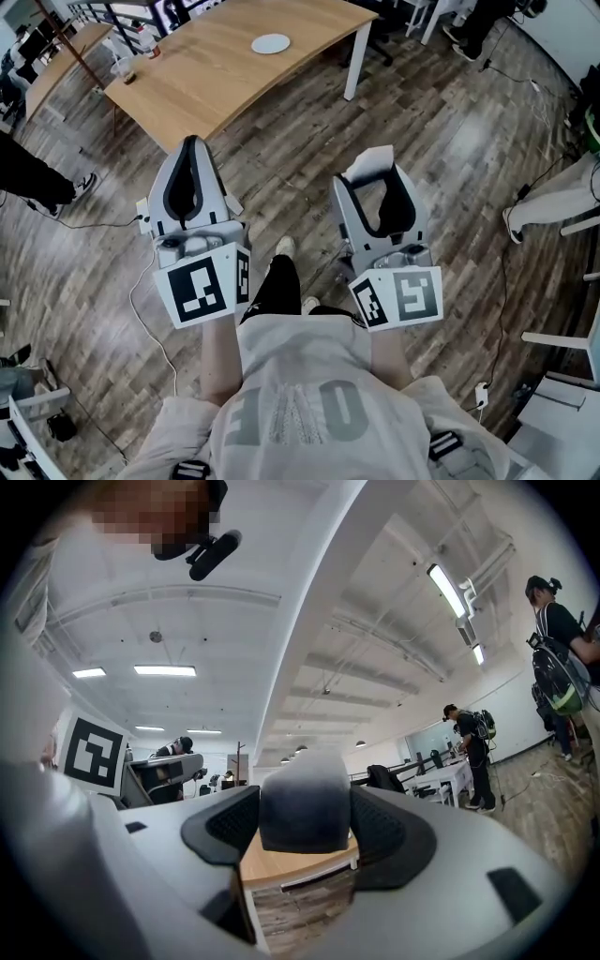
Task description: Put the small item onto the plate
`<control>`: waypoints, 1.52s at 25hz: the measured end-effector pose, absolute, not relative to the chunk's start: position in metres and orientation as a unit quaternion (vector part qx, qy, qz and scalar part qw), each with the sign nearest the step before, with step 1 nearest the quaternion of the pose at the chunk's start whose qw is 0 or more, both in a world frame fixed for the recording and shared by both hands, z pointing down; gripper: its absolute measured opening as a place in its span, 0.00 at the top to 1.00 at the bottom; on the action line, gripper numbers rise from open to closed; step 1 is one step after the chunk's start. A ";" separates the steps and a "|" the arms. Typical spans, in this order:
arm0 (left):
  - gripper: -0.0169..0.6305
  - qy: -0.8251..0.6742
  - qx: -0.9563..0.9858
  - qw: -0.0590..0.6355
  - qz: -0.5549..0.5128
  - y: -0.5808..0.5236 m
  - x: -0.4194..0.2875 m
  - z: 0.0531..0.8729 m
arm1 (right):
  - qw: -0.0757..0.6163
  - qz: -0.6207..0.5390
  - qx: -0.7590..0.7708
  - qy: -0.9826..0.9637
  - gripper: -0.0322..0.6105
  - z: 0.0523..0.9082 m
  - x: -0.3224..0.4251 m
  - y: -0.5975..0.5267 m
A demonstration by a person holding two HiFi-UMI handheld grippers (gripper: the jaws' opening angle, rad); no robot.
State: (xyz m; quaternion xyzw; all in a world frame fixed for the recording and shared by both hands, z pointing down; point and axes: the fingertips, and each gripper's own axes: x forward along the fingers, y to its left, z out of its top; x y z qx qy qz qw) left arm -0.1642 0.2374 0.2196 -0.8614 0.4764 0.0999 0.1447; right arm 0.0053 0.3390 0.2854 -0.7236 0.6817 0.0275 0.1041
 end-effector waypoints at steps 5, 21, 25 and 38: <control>0.96 0.489 -0.854 0.145 0.107 0.212 -0.159 0.241 | 0.097 0.032 -0.716 0.691 0.48 0.307 0.018 0.311; 0.96 0.495 -0.840 0.155 0.159 -0.035 -0.095 0.196 | 0.072 0.043 -0.691 0.718 0.48 0.284 0.080 0.056; 0.96 0.495 -0.837 0.158 0.170 -0.109 -0.080 0.184 | 0.077 0.058 -0.683 0.724 0.48 0.262 0.096 -0.021; 0.96 0.459 -0.870 0.111 0.141 -0.223 -0.033 0.213 | 0.058 0.022 -0.699 0.712 0.48 0.277 0.133 -0.133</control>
